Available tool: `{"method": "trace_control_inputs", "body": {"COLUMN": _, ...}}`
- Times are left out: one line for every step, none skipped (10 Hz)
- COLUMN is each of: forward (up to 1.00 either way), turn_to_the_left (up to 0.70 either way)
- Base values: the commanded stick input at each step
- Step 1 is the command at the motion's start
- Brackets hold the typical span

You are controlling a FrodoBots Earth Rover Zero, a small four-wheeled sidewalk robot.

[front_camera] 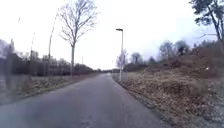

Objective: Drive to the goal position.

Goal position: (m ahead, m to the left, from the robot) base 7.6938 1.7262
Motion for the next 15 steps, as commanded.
{"method": "trace_control_inputs", "body": {"forward": 0.50, "turn_to_the_left": 0.01}}
{"method": "trace_control_inputs", "body": {"forward": 0.50, "turn_to_the_left": 0.01}}
{"method": "trace_control_inputs", "body": {"forward": 0.50, "turn_to_the_left": 0.01}}
{"method": "trace_control_inputs", "body": {"forward": 0.50, "turn_to_the_left": 0.01}}
{"method": "trace_control_inputs", "body": {"forward": 0.50, "turn_to_the_left": 0.01}}
{"method": "trace_control_inputs", "body": {"forward": 0.50, "turn_to_the_left": 0.01}}
{"method": "trace_control_inputs", "body": {"forward": 0.50, "turn_to_the_left": 0.01}}
{"method": "trace_control_inputs", "body": {"forward": 0.50, "turn_to_the_left": 0.01}}
{"method": "trace_control_inputs", "body": {"forward": 0.50, "turn_to_the_left": 0.01}}
{"method": "trace_control_inputs", "body": {"forward": 0.50, "turn_to_the_left": 0.01}}
{"method": "trace_control_inputs", "body": {"forward": 0.50, "turn_to_the_left": 0.01}}
{"method": "trace_control_inputs", "body": {"forward": 0.50, "turn_to_the_left": 0.01}}
{"method": "trace_control_inputs", "body": {"forward": 0.50, "turn_to_the_left": 0.01}}
{"method": "trace_control_inputs", "body": {"forward": 0.50, "turn_to_the_left": 0.01}}
{"method": "trace_control_inputs", "body": {"forward": 0.50, "turn_to_the_left": 0.01}}
